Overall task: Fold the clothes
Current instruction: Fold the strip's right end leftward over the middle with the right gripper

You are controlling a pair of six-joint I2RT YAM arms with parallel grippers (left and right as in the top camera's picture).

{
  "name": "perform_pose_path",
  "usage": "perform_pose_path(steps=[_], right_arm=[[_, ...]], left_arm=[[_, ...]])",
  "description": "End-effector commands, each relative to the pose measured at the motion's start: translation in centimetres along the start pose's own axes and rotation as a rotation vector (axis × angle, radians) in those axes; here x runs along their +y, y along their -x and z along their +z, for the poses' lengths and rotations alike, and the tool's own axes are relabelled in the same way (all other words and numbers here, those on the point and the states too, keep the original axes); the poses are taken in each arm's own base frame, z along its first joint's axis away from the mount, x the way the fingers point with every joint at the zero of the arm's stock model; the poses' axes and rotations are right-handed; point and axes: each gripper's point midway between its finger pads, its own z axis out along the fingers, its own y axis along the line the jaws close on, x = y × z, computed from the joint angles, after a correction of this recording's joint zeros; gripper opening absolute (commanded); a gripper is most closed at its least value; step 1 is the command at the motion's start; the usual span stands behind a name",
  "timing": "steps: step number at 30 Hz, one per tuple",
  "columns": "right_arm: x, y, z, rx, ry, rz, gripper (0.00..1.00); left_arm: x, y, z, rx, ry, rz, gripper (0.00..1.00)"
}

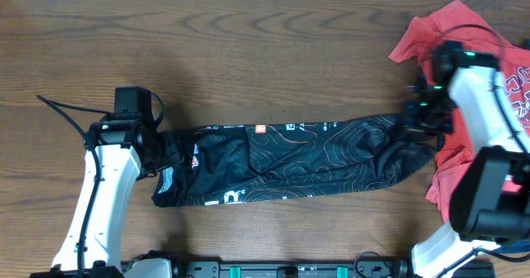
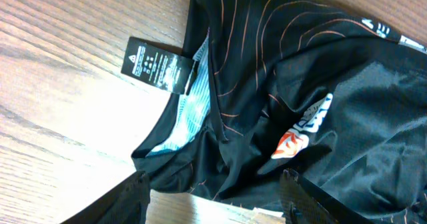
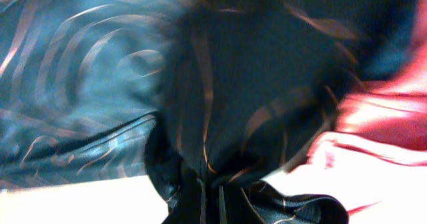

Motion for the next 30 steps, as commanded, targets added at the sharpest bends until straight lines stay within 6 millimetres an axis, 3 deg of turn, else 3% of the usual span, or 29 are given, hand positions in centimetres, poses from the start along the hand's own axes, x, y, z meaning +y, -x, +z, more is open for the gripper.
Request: perform_pose_path(steps=[1,9,14,30], right_arm=[[4.7,-0.9,0.2,0.015,0.027,-0.072,0.01],[13.6,-2.4,1.2,-0.045,0.007,-0.228,0.01],[17.1,-3.2,1.8,-0.085,0.018,-0.274,0.01],[20.0,-5.1,2.5,-0.057,0.049,-0.314,0.02]], left_arm=[[-0.1,0.3,-0.6,-0.011,-0.011,-0.006,0.64],[-1.1,-0.1,-0.6,0.012,-0.068,-0.006,0.64],[-1.2,-0.2,-0.6,0.015,-0.072,-0.006,0.64],[-1.2,-0.2,-0.6,0.015,-0.072,-0.005,0.64]])
